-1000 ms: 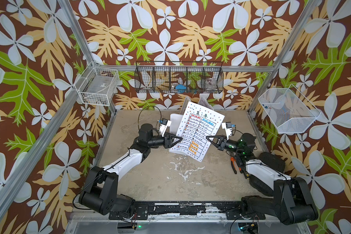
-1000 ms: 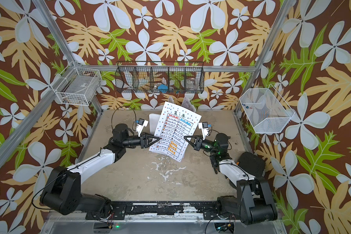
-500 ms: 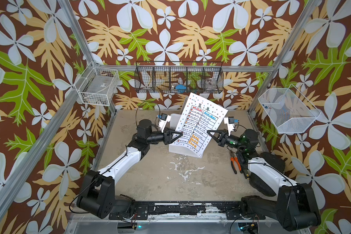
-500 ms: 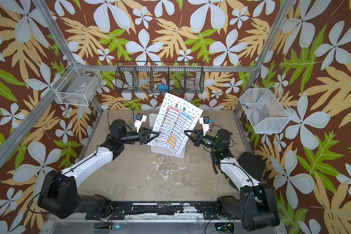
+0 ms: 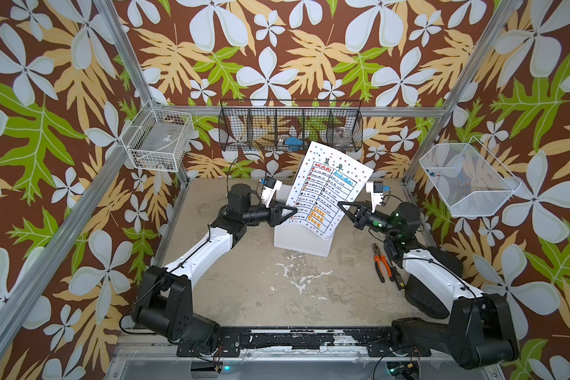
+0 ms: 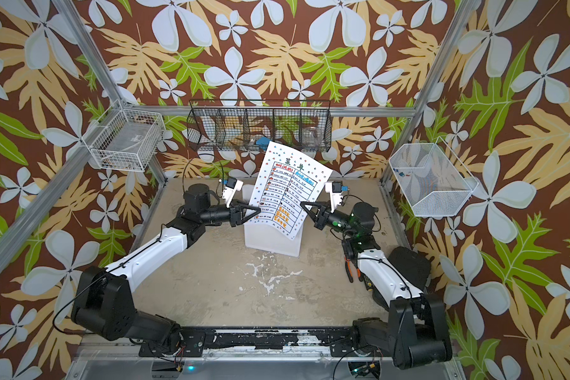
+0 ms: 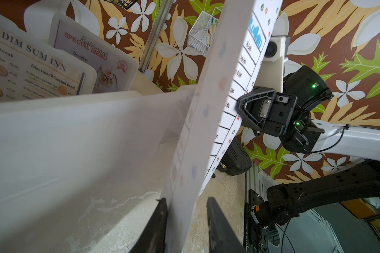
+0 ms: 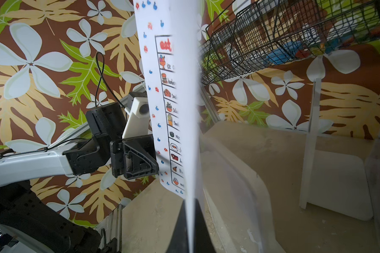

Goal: Insert the menus into the narrow rack
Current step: Insert the menu into the narrow rack.

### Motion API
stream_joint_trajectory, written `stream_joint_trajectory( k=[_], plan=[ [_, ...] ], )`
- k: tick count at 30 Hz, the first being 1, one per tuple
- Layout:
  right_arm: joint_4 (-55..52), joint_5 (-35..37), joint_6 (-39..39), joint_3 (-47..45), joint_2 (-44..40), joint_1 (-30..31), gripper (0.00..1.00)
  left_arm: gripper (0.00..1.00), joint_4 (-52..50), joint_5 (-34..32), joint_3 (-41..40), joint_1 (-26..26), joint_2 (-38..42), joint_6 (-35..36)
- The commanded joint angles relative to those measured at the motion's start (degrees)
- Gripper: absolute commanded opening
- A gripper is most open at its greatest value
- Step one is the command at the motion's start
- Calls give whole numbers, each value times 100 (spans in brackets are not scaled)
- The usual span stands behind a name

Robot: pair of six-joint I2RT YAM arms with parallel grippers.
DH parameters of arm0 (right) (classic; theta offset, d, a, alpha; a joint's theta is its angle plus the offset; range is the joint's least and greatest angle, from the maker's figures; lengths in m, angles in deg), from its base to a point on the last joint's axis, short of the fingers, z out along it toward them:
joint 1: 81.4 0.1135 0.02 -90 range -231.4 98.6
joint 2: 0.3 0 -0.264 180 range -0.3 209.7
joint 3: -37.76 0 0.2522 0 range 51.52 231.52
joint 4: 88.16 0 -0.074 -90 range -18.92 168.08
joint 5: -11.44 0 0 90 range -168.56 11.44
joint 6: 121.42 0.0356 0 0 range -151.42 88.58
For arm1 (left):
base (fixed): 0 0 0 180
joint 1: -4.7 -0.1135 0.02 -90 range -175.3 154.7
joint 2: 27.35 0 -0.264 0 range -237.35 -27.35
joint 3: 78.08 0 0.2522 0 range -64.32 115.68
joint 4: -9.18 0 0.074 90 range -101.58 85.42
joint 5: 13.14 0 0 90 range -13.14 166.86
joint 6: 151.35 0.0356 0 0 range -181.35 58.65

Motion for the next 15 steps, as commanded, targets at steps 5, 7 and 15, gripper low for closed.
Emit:
stream_joint_trajectory(
  k=[5,7,15],
  plan=[
    [193,139,-128,179,50,-28,0,32,-267,-26,281,-8,-188,386],
    [211,204,-115,208,60,-49,0,32,-271,0,310,-8,-232,395],
    [167,223,-270,451,199,-89,0,32,-215,-78,458,-17,-259,378]
  ],
)
